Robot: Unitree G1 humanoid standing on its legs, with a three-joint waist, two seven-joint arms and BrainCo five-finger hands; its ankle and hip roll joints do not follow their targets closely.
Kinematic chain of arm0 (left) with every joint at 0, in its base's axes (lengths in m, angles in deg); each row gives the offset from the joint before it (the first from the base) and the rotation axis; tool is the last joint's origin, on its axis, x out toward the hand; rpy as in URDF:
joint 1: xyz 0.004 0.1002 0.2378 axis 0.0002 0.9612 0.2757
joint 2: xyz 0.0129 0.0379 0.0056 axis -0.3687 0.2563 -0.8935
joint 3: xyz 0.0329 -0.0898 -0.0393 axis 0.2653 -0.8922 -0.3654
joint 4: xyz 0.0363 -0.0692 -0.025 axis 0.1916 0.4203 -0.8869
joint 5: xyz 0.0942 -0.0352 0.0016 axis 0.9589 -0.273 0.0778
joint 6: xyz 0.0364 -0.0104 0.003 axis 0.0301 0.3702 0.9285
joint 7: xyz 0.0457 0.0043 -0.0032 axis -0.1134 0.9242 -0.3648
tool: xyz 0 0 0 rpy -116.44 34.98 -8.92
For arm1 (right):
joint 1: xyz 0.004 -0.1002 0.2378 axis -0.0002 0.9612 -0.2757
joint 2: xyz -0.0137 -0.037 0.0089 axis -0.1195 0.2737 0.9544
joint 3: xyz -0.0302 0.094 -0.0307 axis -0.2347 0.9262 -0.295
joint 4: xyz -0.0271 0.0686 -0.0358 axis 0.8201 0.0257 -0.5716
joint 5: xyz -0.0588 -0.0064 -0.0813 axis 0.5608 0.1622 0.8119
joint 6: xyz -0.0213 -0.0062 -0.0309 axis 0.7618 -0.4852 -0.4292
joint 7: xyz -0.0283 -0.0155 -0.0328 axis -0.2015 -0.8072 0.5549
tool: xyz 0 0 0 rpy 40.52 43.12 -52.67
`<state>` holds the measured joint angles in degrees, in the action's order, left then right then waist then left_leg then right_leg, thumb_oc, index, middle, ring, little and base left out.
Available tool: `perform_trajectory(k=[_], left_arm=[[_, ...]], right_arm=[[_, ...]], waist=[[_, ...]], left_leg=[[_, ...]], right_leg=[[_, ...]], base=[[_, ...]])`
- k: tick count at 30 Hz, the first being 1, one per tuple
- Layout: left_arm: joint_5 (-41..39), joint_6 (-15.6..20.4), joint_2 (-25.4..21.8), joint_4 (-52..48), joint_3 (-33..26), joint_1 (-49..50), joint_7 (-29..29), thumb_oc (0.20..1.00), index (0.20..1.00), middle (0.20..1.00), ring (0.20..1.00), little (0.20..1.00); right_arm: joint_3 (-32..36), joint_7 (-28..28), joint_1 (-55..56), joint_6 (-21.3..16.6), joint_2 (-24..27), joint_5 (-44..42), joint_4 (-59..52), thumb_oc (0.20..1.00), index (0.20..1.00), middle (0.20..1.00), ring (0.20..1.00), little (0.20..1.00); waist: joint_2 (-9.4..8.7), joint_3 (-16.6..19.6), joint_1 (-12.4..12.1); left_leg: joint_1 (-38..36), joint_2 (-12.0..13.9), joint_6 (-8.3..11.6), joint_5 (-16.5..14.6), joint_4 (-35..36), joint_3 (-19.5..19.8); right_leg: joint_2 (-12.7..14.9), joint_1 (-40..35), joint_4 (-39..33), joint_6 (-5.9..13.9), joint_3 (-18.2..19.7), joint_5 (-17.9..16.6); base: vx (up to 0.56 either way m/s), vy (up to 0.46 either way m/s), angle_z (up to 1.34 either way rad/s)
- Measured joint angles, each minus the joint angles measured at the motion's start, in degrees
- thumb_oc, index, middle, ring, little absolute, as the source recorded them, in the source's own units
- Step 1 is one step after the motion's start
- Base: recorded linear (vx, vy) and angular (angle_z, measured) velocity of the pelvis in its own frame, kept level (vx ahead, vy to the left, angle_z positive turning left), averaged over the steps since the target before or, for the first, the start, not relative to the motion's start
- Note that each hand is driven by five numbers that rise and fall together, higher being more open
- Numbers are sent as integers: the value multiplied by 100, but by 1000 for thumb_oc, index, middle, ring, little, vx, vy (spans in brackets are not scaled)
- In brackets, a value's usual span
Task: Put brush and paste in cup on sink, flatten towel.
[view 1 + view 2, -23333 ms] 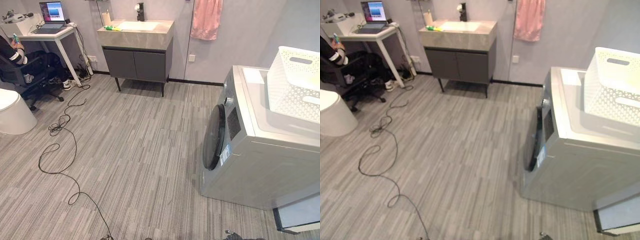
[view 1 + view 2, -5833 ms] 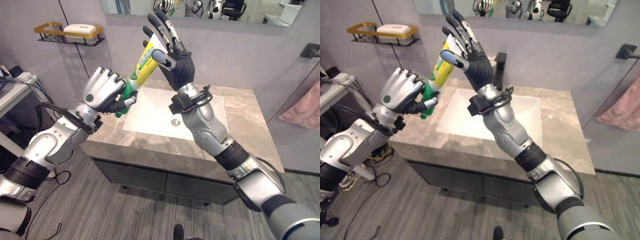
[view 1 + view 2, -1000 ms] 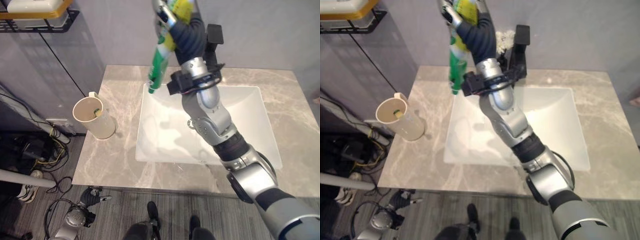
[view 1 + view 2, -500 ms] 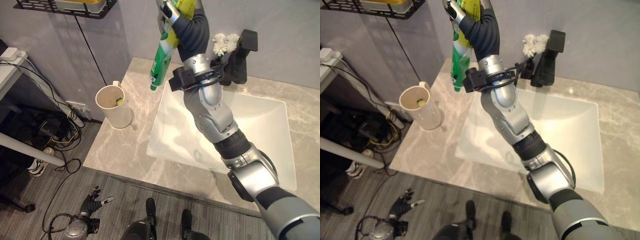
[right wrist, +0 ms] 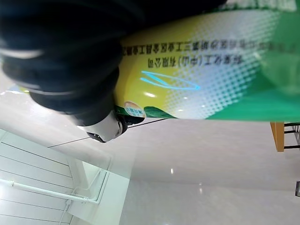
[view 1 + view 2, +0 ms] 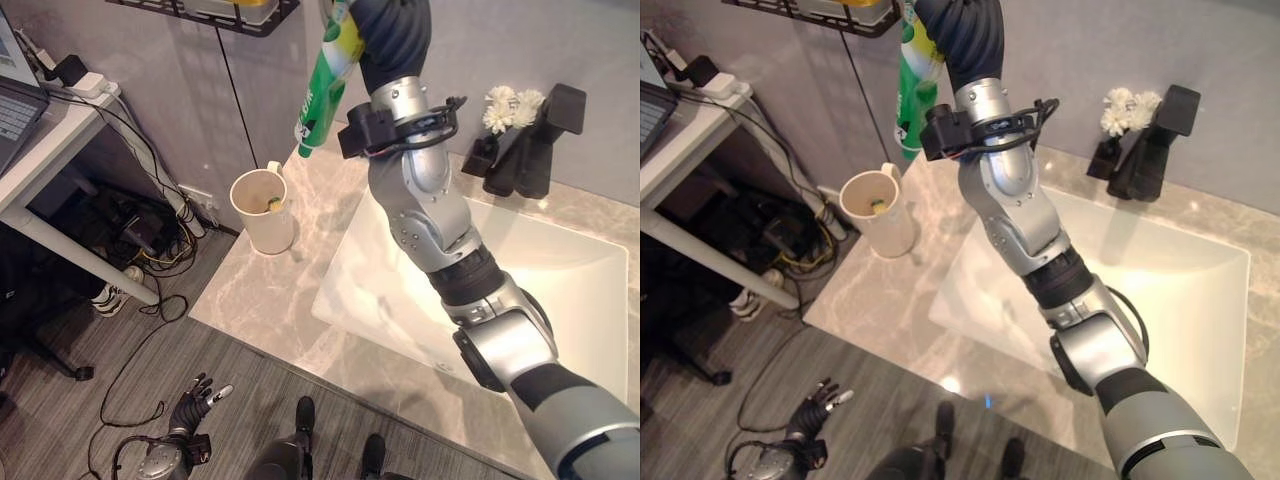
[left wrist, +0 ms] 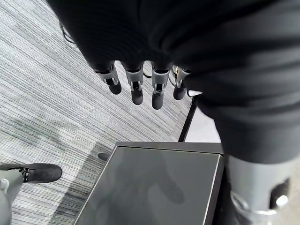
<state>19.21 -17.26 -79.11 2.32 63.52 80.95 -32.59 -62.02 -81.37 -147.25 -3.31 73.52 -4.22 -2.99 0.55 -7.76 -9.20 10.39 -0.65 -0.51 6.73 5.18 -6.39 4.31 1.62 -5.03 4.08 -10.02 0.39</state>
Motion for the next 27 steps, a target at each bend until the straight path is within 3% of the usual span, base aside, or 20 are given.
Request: perform_trajectory(k=[11,22,27], left_arm=[[-1,-1,20,27,15,6,-2,1000,1000,1000,1000,1000],[4,-2,205,264,25,4,-2,1000,1000,1000,1000,1000],[2,-2,219,479,37,12,3,1000,1000,1000,1000,1000]], right_arm=[[-26,-67,-14,5,-133,53,441,200,200,200,200,200],[-58,-66,-16,28,-223,174,490,200,200,200,200,200],[-77,-60,-14,28,-312,173,492,200,200,200,200,200]], waist=[[200,145,-136],[151,234,-152],[30,376,-155]], left_leg=[[-23,2,8,-5,0,96],[-22,4,13,-7,-1,115],[-19,1,20,-11,0,127]], right_leg=[[-16,-66,0,-5,-113,44],[-22,-78,1,-15,-140,61],[-23,-84,1,-11,-156,77]], base=[[14,13,4],[15,6,1],[0,0,0]])
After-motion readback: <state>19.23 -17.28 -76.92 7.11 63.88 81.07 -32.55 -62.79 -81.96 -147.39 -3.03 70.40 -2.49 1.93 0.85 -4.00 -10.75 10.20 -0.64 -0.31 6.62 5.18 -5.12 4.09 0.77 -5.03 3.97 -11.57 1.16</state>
